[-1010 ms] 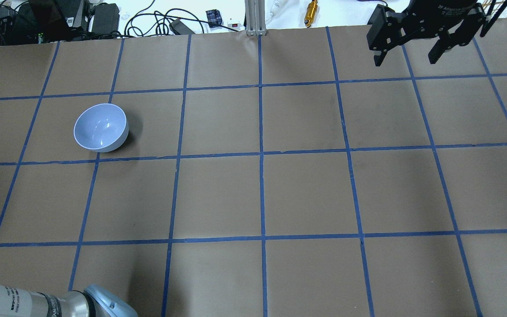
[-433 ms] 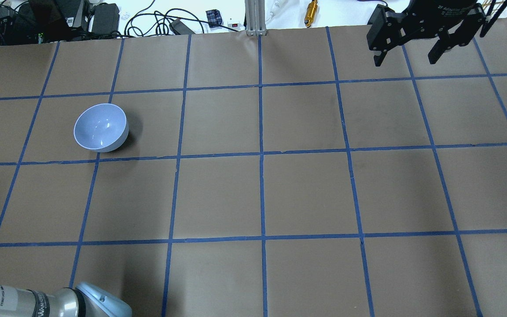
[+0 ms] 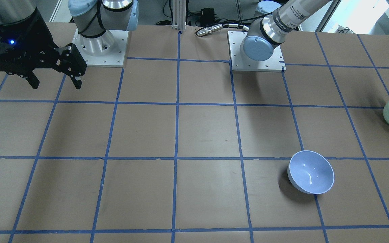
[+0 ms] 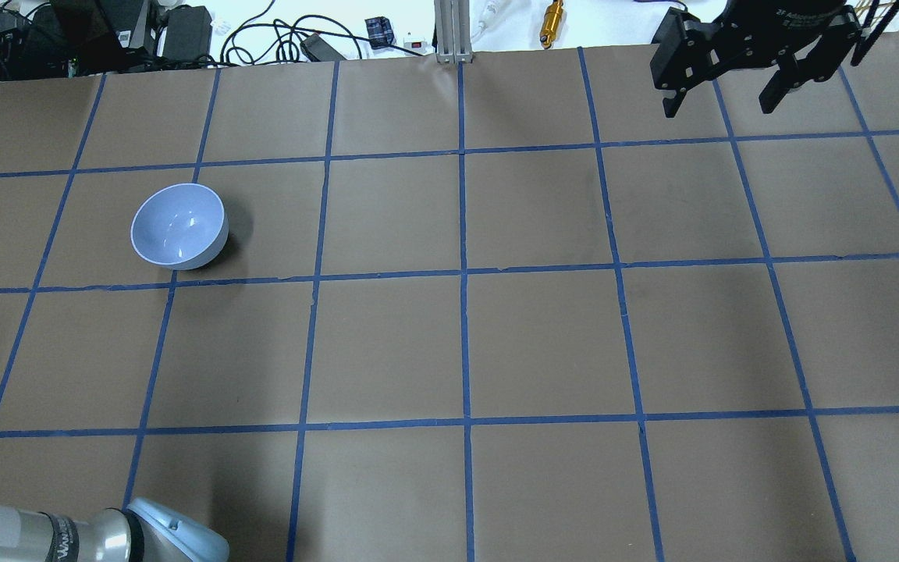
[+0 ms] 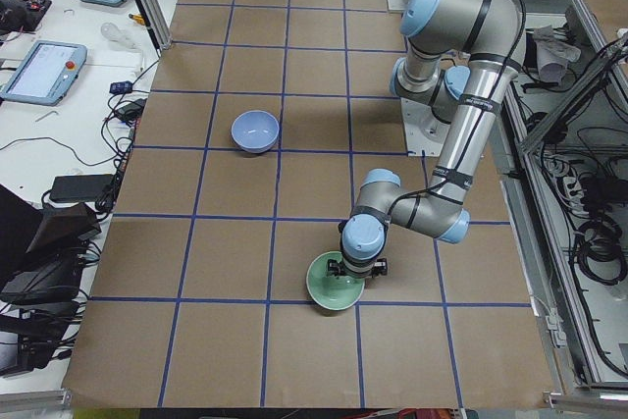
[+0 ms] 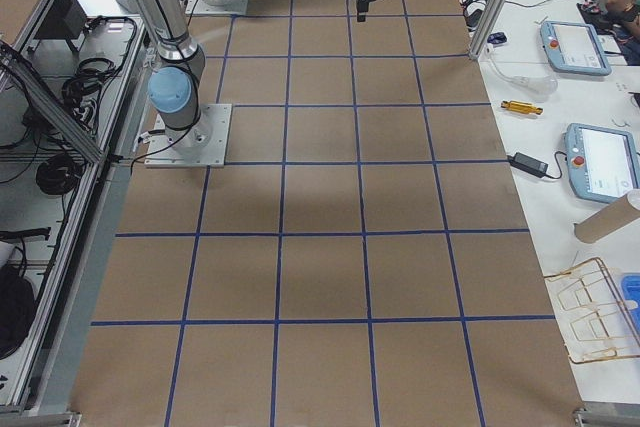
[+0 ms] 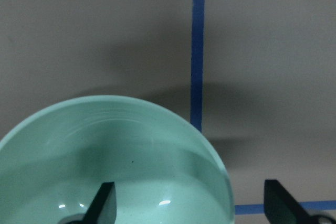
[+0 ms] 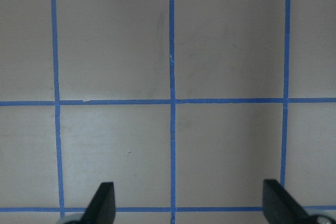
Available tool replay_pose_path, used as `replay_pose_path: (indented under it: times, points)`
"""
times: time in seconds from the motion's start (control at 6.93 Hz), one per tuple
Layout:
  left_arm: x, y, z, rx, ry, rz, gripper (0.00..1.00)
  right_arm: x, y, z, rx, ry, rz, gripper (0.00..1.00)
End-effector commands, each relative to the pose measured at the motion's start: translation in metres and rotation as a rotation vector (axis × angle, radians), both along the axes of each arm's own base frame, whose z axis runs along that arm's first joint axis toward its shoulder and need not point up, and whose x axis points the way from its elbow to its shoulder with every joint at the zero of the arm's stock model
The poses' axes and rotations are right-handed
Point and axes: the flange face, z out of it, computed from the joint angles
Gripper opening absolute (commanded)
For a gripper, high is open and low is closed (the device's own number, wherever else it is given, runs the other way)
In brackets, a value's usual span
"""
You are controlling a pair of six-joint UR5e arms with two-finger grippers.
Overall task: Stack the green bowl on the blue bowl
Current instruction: 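Lower the left gripper onto the green bowl near the robot and grasp it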
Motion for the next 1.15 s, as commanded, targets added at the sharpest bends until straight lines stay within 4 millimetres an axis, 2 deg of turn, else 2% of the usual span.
replay_pose_path:
  times: [0.0,0.14,0.29,0.58,0.72,0.87,1.01]
  points:
    - [0.007,0.000,-0.010,-0.007,-0.027,-0.011,1.00,0.000,0.000,-0.001,0.001,0.000,0.000,1.00]
    - [0.009,0.002,-0.013,-0.008,-0.022,-0.029,1.00,0.000,0.000,0.000,0.000,0.000,0.000,1.00]
    - [0.007,0.002,-0.021,-0.006,-0.007,-0.042,0.93,0.000,0.000,-0.001,0.001,0.000,0.002,1.00]
    - [0.005,0.003,-0.030,-0.002,0.008,-0.046,0.93,0.000,0.000,-0.001,0.001,0.000,0.002,1.00]
    - [0.006,0.003,-0.030,-0.005,0.000,-0.048,0.88,0.000,0.000,0.000,-0.001,-0.001,0.000,1.00]
    - [0.008,0.002,-0.027,-0.009,-0.007,-0.049,0.61,0.000,0.000,-0.001,0.001,0.000,0.000,1.00]
    - [0.008,0.002,-0.027,-0.010,-0.008,-0.049,0.28,0.000,0.000,-0.001,0.001,0.000,0.000,1.00]
